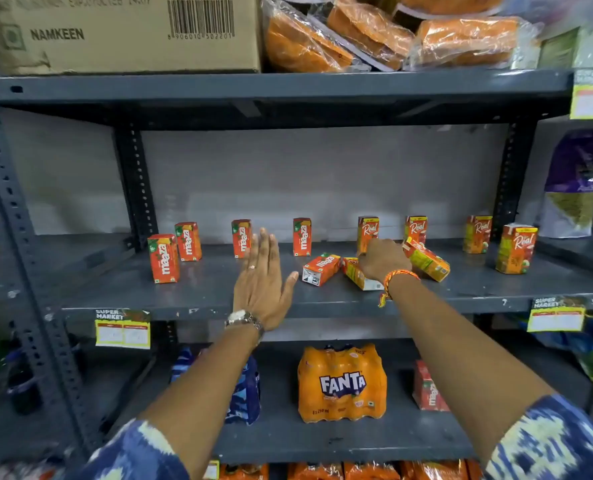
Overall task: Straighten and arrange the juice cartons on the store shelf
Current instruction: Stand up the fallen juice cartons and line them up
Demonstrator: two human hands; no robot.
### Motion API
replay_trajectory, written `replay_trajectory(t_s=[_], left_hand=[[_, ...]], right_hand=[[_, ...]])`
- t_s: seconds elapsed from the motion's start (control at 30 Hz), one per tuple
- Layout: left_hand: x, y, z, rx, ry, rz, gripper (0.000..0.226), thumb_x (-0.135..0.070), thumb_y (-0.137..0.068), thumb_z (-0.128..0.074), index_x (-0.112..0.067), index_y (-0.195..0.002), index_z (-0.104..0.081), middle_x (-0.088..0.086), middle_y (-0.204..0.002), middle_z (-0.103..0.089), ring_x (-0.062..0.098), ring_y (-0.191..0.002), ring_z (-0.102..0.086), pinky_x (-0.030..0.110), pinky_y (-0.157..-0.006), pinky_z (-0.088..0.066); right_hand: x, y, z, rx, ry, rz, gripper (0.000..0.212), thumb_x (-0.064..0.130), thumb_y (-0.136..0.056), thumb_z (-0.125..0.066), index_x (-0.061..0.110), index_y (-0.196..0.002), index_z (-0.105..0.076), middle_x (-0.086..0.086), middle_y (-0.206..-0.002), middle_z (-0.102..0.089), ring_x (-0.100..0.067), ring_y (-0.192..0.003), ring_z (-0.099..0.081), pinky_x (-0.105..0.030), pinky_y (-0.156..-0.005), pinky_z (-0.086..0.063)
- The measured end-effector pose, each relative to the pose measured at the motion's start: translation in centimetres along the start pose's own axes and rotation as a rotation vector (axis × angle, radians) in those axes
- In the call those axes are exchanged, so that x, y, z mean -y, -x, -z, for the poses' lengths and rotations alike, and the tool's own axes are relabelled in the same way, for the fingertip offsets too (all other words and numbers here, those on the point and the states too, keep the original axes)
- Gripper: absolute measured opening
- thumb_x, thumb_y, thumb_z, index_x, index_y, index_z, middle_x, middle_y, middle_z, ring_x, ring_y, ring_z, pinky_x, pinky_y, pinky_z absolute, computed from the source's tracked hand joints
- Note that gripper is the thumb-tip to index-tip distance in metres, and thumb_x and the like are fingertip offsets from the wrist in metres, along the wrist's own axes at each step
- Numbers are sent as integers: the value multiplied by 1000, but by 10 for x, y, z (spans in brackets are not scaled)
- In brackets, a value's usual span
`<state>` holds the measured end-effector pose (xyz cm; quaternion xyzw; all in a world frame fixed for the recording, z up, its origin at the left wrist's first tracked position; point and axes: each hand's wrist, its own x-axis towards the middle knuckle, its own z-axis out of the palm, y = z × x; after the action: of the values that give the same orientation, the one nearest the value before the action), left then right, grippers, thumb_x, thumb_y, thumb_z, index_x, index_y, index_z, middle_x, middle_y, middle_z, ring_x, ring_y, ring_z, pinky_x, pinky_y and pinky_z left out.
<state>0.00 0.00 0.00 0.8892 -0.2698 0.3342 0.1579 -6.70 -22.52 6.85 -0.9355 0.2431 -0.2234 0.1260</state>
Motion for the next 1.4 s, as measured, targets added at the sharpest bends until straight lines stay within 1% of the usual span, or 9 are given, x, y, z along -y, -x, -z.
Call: replay_trajectory(t_s=[0.2,0.37,0.5,0.7,0.8,0.93,1.1,1.27,1.4], left_hand=[[4,44,-15,145,25,67,77,-58,-99,-12,-14,-162,-8,7,-171,-6,25,-155,-21,39,-125,-21],[3,50,-11,141,-1,37,69,-54,-98,-21,-14,-147,-48,7,-151,-52,25,-138,-50,41,-113,-36],[1,53,-9,142,3,50,66,-52,-98,-26,-13,-145,-51,9,-149,-54,27,-137,-52,42,-113,-36],[0,52,-9,138,1,65,65,-51,-98,-29,-10,-142,-54,11,-145,-58,30,-133,-55,44,-111,-39],[-1,52,-8,126,0,58,63,-50,-98,-33,-8,-137,-59,13,-139,-63,31,-127,-60,46,-106,-44],[-4,53,-5,123,8,64,62,-49,-97,-33,-7,-134,-61,13,-136,-65,32,-125,-62,46,-104,-46],[-4,55,-3,116,9,73,63,-50,-97,-32,-7,-135,-61,13,-136,-65,32,-124,-62,47,-105,-46],[-4,55,-7,104,14,74,66,-51,-96,-32,-6,-134,-62,15,-135,-65,33,-123,-63,49,-105,-47],[-3,54,-9,96,6,65,65,-50,-96,-33,-5,-132,-63,15,-134,-65,34,-120,-64,49,-102,-48]], right_hand=[[9,10,-1,161,111,-110,53,29,-92,-49,8,-141,-45,-14,-147,-35,-38,-137,-34,-49,-104,-40],[21,14,-1,210,124,-100,48,24,-90,-47,6,-134,-52,-19,-145,-38,-38,-130,-44,-46,-99,-44],[22,18,-8,119,-63,-88,34,22,-88,-54,4,-116,-62,-19,-119,-64,-34,-106,-63,-38,-82,-52],[1,12,-11,83,-558,-218,42,25,-88,-63,2,-122,-53,-15,-112,-66,-34,-101,-66,-39,-85,-55],[-7,19,-8,112,-946,-238,33,22,-93,-63,3,-120,-61,-11,-112,-69,-19,-84,-65,-34,-70,-56],[-17,39,0,158,-1286,-244,38,12,-96,-58,11,-135,-56,-5,-127,-62,-19,-110,-60,-38,-97,-50],[-33,53,12,157,-1438,-283,38,10,-97,-55,13,-135,-55,-7,-132,-61,-23,-124,-57,-47,-107,-44],[-73,39,46,-93,-1428,-226,33,5,-95,-57,7,-128,-57,-10,-122,-66,-23,-113,-63,-40,-92,-54],[-116,10,66,-285,-1276,-219,18,2,-94,-60,9,-109,-63,3,-89,-67,-8,-81,-64,-15,-62,-52]])
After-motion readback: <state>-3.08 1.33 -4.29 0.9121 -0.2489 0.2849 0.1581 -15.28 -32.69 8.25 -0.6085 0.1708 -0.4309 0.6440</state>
